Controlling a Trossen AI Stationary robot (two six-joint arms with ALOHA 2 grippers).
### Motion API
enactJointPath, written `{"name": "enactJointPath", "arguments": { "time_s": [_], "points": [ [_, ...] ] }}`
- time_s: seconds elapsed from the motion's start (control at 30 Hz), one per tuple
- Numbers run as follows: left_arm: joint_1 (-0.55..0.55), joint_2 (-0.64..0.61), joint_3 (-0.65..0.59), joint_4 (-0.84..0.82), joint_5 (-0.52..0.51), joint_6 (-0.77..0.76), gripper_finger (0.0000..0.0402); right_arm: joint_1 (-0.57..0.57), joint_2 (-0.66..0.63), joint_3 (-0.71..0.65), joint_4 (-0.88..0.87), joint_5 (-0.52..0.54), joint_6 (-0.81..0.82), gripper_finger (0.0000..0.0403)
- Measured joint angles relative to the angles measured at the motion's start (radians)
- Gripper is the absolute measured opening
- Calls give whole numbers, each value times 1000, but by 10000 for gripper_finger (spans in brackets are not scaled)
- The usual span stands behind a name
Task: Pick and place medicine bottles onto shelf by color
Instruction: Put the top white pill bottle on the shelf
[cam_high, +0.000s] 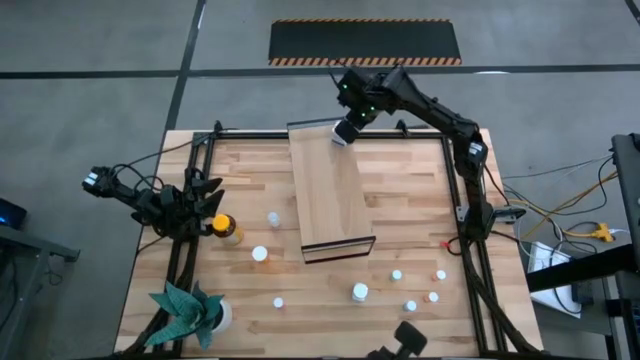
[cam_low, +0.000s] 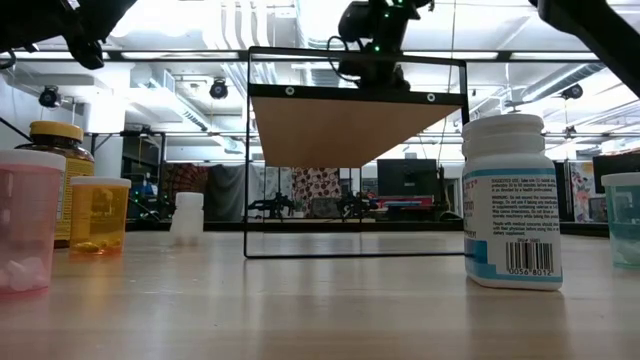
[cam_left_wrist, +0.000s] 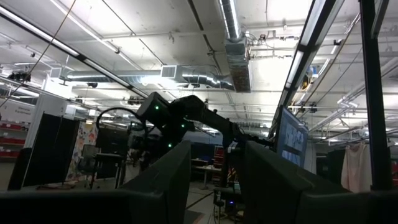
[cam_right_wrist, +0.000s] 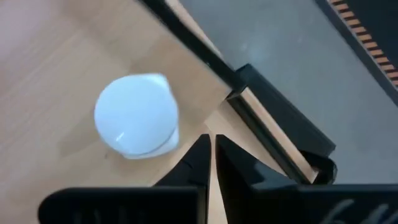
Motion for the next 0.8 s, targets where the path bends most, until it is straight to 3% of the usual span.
{"name": "enactJointPath", "arguments": {
  "time_s": [0.27,0.8],
  "points": [
    [0,0,0,0,0,0,136,38,0,-38,1,-92,0,13],
    [0,0,0,-1,0,-7,136,50,-8,-39,22,-119,-29,13]
  ]
}}
